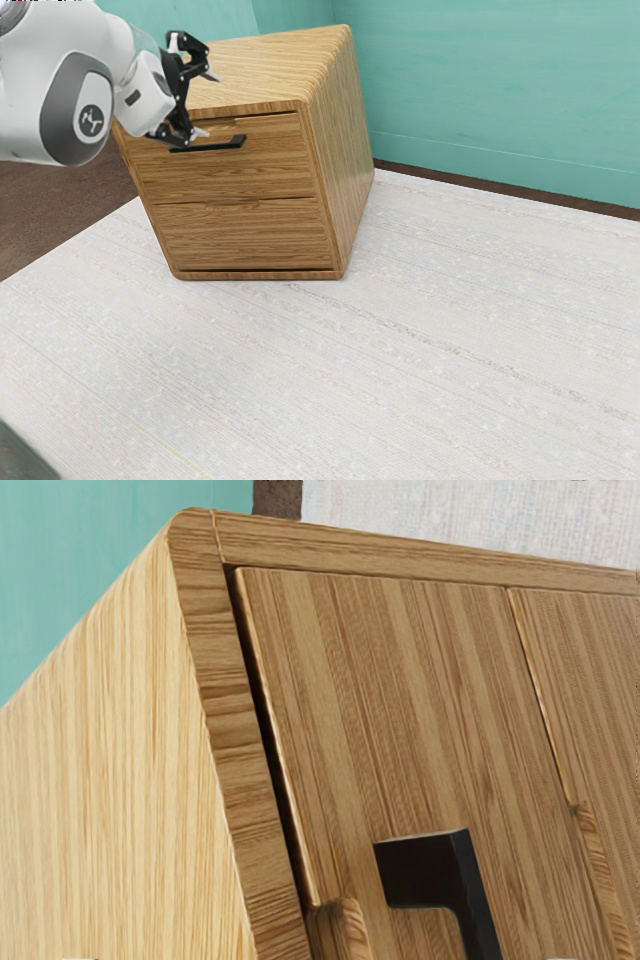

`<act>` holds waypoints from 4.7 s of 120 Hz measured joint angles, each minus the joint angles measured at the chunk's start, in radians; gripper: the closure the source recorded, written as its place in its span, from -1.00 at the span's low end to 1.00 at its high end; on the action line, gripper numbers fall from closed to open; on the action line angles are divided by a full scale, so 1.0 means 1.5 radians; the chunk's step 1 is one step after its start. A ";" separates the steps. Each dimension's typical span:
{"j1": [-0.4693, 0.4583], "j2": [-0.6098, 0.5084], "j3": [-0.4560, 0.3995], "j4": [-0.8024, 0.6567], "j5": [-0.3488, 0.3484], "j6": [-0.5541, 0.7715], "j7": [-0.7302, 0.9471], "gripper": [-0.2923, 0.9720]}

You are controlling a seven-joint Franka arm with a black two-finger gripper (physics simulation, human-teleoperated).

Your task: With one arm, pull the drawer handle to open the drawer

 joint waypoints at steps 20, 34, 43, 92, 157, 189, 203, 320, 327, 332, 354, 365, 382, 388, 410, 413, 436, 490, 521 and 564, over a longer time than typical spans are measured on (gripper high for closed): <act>0.005 0.009 0.002 -0.015 0.000 -0.002 -0.002 -0.34; 0.013 0.024 0.002 -0.013 -0.001 -0.002 -0.003 -0.35; 0.018 0.034 0.002 -0.012 -0.001 -0.002 -0.004 -0.35; 0.027 0.039 -0.001 -0.037 -0.015 -0.002 -0.001 -0.55; -0.004 0.031 0.031 -0.053 -0.001 -0.007 -0.006 -0.34; -0.008 0.029 0.051 -0.058 -0.001 -0.008 -0.007 -0.35; -0.001 0.037 0.054 -0.060 -0.001 -0.008 -0.007 -0.35; 0.006 0.034 0.035 -0.068 -0.001 -0.008 -0.005 -0.24; 0.003 0.028 0.038 -0.073 -0.001 -0.008 -0.005 -0.19; 0.001 0.022 0.040 -0.082 -0.001 -0.008 -0.005 -0.20; -0.001 -0.009 0.039 -0.119 0.000 -0.007 -0.005 -0.23; 0.000 -0.016 0.038 -0.128 -0.002 -0.007 -0.006 -0.26; -0.003 -0.038 0.039 -0.149 -0.003 -0.006 -0.006 -0.23; -0.006 -0.043 0.039 -0.154 -0.004 -0.006 -0.006 -0.20; -0.017 -0.076 0.049 -0.189 0.000 -0.006 -0.006 -0.22; -0.017 -0.081 0.049 -0.195 0.001 -0.006 -0.007 -0.22; -0.015 -0.099 0.050 -0.221 0.003 -0.004 -0.007 -0.30; -0.014 -0.167 0.066 -0.289 0.010 -0.004 -0.007 -0.36; -0.016 -0.173 0.065 -0.299 -0.003 -0.003 -0.006 -0.38; -0.027 -0.195 0.061 -0.323 -0.006 -0.003 -0.007 -0.51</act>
